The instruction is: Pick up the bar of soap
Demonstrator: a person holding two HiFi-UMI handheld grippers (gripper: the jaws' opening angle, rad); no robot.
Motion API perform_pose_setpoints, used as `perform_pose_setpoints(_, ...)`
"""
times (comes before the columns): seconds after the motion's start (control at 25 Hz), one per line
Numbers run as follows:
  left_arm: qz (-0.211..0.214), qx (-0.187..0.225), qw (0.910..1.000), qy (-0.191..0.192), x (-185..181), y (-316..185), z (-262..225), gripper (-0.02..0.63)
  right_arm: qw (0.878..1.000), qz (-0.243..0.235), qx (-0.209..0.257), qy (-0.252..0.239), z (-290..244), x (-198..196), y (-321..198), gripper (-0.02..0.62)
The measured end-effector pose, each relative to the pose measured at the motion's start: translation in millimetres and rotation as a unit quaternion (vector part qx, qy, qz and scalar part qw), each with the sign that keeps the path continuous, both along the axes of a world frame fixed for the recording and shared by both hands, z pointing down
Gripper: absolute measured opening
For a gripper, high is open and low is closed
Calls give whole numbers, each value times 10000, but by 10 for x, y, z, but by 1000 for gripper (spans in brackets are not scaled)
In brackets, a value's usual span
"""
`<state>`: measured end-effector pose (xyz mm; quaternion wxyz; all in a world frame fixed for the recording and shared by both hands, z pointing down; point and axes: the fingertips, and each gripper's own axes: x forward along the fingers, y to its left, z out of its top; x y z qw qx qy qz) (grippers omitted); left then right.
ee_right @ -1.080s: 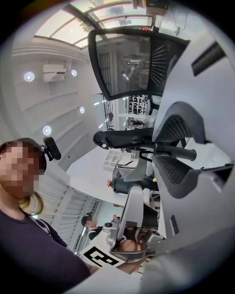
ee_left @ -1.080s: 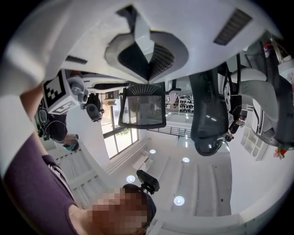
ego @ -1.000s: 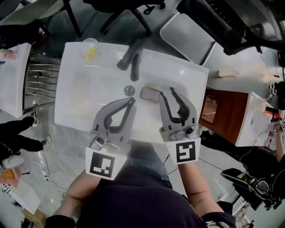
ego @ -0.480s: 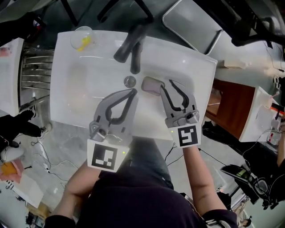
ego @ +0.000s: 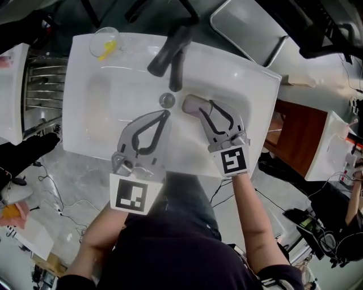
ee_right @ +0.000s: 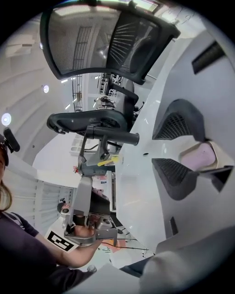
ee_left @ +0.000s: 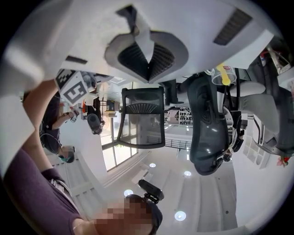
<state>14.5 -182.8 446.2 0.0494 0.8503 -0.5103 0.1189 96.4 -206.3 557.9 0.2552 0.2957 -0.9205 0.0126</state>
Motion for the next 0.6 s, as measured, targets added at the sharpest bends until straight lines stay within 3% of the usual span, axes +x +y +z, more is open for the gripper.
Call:
perform_pose_setpoints(0.32, 27, -118, 9999, -58, 0, 6, 94, -3, 9989, -189, -272, 322, 273, 3, 10, 137)
perform_pose_setpoints(0.6, -3, -185, 9998, -109, -1, 1, 148, -3, 9937, -544, -381, 898, 497, 17, 65, 147)
